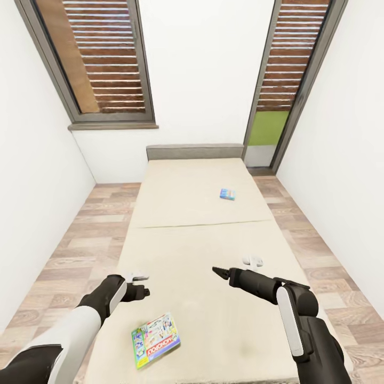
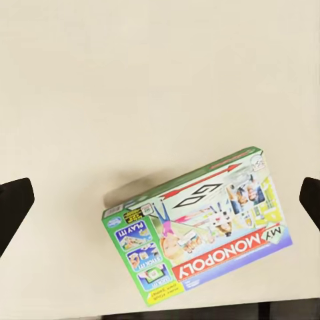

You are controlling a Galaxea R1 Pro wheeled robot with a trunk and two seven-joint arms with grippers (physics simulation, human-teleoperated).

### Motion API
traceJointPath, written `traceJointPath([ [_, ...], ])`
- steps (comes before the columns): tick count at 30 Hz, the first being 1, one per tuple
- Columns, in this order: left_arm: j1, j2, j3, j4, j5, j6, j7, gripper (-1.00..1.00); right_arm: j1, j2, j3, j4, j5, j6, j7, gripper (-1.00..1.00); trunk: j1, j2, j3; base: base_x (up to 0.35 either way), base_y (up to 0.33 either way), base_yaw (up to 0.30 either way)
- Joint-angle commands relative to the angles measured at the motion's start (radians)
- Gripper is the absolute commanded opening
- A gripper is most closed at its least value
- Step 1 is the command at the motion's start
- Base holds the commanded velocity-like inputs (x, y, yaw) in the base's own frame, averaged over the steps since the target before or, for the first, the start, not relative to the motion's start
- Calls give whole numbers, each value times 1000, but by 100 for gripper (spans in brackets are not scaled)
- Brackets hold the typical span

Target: Put all the toys in the child's room - the three board games (two on the bed and one on the table), the two jigsaw puzzles on the table, and the tennis ball on the table - inside the toy box on the table in the child's room.

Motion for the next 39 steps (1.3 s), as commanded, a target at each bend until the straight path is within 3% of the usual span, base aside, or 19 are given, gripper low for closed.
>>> traceJointPath([
  [1,0,0,6,-2,1,6,-3,100,-1,1,-3,-1,-2,7,3,100,0,-2,-3,0,0,0],
  [39,0,1,4,-2,0,6,-3,100,-1,1,-3,0,-2,5,3,100,0,-2,-65,0,0,0],
])
